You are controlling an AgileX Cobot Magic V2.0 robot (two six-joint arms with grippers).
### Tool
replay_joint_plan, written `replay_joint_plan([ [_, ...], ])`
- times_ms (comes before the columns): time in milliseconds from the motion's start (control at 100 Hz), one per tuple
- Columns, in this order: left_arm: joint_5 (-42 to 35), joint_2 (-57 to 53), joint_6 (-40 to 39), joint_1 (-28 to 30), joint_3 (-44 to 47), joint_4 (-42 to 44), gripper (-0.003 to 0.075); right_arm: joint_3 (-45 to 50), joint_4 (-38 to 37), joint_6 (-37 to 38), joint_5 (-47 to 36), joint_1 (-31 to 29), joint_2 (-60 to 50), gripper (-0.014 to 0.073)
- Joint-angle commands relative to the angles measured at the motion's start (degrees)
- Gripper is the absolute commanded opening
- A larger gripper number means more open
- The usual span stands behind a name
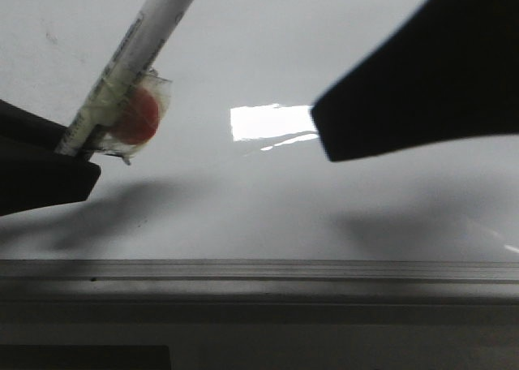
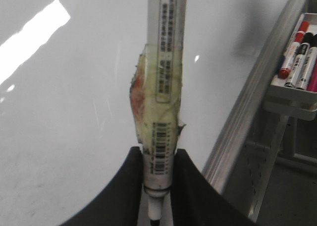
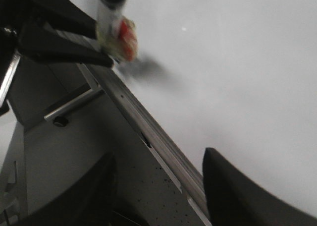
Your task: Write number 3 on whiteboard
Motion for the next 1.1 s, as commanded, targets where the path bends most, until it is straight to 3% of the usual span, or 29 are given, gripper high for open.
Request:
replay_joint_plan([
  [0,-5.48,-0.45,-0.09,-1.7,-1.4,2.0,-0.002,-4.17,0.0,-0.84,-5.54,1.2,1.87,0.0394],
  [100,-5.48,-0.45,-0.09,-2.45,-1.4,5.38,-0.002,-7.04,0.0,-0.84,-5.66,1.94,3.96,0.0375],
  [600,-2.88,-0.45,-0.09,-2.45,-1.4,5.77,-0.002,-13.75,0.0,-0.84,-6.51,6.01,11.93,0.0328],
  [700,-2.73,-0.45,-0.09,-2.45,-1.4,5.77,-0.002,-13.75,0.0,-0.84,-5.49,6.01,12.8,0.0183],
  [800,-2.96,-0.45,-0.09,-2.45,-1.4,5.77,-0.0017,-13.75,0.0,-0.84,-4.48,6.01,13.25,-0.0071],
  [830,-3.04,-0.45,-0.09,-2.45,-1.4,5.77,-0.0011,-13.75,0.0,-0.84,-4.6,5.84,13.34,-0.0067],
  [920,-3.04,-0.45,-0.09,-2.45,-1.4,5.77,0.0081,-13.75,0.0,-0.73,-5.33,5.78,13.34,-0.0065],
  [1090,-3.24,-1.12,-0.09,-2.45,-1.4,5.77,0.0393,-13.75,-1.09,-0.73,-5.01,5.74,13.34,-0.0065],
])
